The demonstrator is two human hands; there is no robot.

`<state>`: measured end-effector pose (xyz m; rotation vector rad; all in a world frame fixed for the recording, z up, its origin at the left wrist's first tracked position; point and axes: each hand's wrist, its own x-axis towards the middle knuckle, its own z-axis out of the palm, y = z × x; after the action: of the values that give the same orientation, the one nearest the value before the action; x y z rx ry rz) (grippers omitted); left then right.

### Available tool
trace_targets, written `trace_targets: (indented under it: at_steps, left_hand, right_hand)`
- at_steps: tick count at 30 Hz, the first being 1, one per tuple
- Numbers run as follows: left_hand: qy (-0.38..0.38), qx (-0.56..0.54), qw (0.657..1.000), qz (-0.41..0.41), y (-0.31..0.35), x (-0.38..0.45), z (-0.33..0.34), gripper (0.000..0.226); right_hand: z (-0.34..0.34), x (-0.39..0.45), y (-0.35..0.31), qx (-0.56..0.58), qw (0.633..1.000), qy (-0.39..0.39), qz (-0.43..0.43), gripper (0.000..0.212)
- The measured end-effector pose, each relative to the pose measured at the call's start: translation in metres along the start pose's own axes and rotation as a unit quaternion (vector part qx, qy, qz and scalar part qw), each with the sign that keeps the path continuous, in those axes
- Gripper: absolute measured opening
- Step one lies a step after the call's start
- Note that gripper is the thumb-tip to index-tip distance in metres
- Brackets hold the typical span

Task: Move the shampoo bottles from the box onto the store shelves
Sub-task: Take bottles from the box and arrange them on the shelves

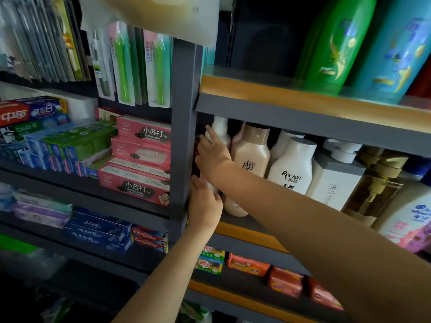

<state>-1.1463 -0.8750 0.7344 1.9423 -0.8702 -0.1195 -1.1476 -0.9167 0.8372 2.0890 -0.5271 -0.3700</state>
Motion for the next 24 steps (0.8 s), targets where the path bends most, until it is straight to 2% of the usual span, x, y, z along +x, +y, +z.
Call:
trace_targets:
  at_steps: [3,10,13,19,24]
  left_hand:
    - [-0.021,0.017,1.000,0.014,-0.002,0.001,-0.001,0.068]
    - [-0.043,0.058,0.997,0.017,-0.009,0.002,0.001,0.070]
    - [-0.015,0.089,0.996,0.016,-0.008,0.001,0.000,0.066]
    - [-0.006,0.007,1.000,0.013,0.005,-0.008,-0.007,0.077]
    - [0.013,0.016,0.999,0.031,0.000,-0.002,-0.002,0.066]
  right_hand:
    - [0.000,0.004,-0.007,-0.045,0.998,-0.034,0.002,0.071]
    - [0.000,0.008,-0.016,-0.050,0.999,-0.015,0.002,0.069]
    - [0.001,0.010,-0.014,-0.043,0.999,-0.012,-0.001,0.067]
    - [0.007,0.015,-0.012,-0.045,0.999,0.013,-0.023,0.059]
    - [0.007,0.008,-0.006,-0.066,0.993,0.069,-0.071,0.059]
